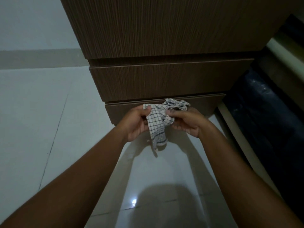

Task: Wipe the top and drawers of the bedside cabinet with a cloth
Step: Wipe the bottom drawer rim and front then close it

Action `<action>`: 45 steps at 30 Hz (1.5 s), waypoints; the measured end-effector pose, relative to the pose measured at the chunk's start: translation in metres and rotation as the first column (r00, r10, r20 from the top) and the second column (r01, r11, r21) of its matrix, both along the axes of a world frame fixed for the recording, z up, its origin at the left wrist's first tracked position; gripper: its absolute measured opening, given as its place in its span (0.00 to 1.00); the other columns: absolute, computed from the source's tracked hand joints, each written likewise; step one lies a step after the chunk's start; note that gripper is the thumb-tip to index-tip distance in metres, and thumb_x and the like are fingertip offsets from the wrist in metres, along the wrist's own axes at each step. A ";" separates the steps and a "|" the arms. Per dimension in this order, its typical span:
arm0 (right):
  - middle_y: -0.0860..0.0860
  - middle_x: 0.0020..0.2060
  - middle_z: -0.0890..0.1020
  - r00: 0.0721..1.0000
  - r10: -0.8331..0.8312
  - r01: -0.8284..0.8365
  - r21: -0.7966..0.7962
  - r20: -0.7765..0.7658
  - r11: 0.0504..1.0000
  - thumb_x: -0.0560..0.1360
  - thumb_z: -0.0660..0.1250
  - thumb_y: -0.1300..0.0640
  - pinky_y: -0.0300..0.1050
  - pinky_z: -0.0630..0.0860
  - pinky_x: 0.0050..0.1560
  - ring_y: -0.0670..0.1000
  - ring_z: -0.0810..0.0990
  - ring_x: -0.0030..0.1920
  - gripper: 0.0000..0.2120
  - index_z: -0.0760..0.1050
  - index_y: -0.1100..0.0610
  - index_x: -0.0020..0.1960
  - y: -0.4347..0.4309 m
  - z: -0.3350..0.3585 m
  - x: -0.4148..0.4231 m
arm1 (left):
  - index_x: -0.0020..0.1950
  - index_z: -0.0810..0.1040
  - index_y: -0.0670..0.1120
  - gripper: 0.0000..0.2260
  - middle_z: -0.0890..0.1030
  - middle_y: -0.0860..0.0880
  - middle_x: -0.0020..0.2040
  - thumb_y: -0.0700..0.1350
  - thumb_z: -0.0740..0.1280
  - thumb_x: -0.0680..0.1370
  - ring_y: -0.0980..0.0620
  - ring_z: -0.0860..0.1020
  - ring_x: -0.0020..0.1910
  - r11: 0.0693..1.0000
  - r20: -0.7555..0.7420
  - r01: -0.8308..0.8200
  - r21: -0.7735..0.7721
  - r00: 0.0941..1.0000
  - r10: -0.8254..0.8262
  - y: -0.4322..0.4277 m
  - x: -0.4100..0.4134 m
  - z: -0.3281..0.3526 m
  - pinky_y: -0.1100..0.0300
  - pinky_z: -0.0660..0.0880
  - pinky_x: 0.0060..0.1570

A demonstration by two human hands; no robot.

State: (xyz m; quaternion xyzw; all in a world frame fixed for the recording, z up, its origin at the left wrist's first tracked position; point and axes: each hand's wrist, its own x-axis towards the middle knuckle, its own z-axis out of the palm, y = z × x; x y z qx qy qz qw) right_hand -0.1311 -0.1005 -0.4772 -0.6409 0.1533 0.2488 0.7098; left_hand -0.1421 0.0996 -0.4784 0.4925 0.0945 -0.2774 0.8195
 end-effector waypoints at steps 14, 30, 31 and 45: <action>0.55 0.58 0.78 0.980 0.093 0.069 -0.735 0.177 0.674 0.71 0.72 0.67 0.51 0.82 0.49 0.56 0.80 0.55 0.29 0.66 0.51 0.67 -0.011 0.017 -0.003 | 0.65 0.76 0.47 0.13 0.85 0.43 0.54 0.37 0.66 0.81 0.48 0.86 0.49 0.944 0.043 0.030 0.329 0.998 -0.047 0.034 -0.007 -0.006 0.56 0.82 0.42; 0.43 0.41 0.85 0.797 0.454 0.001 -0.753 0.398 0.658 0.74 0.75 0.51 0.35 0.77 0.39 0.41 0.83 0.42 0.02 0.84 0.44 0.46 -0.003 0.053 -0.012 | 0.50 0.85 0.49 0.05 0.83 0.53 0.54 0.47 0.74 0.76 0.56 0.79 0.55 0.381 0.525 -0.364 0.850 0.648 -0.552 0.045 -0.003 0.050 0.63 0.73 0.52; 0.42 0.42 0.85 0.775 0.471 0.010 -0.754 0.421 0.657 0.74 0.74 0.52 0.34 0.77 0.40 0.39 0.83 0.42 0.04 0.84 0.44 0.47 -0.004 0.058 -0.012 | 0.51 0.85 0.50 0.04 0.84 0.53 0.52 0.46 0.73 0.77 0.58 0.80 0.53 0.420 0.565 -0.382 0.823 0.623 -0.540 0.046 -0.004 0.052 0.64 0.75 0.51; 0.49 0.44 0.82 0.175 0.117 0.515 -0.193 0.978 0.835 0.75 0.71 0.65 0.42 0.81 0.39 0.48 0.83 0.42 0.07 0.77 0.58 0.52 -0.018 0.195 -0.017 | 0.53 0.81 0.45 0.08 0.83 0.56 0.48 0.37 0.74 0.76 0.60 0.83 0.46 0.707 0.989 -0.693 0.144 0.086 -0.118 -0.022 -0.016 0.178 0.63 0.82 0.42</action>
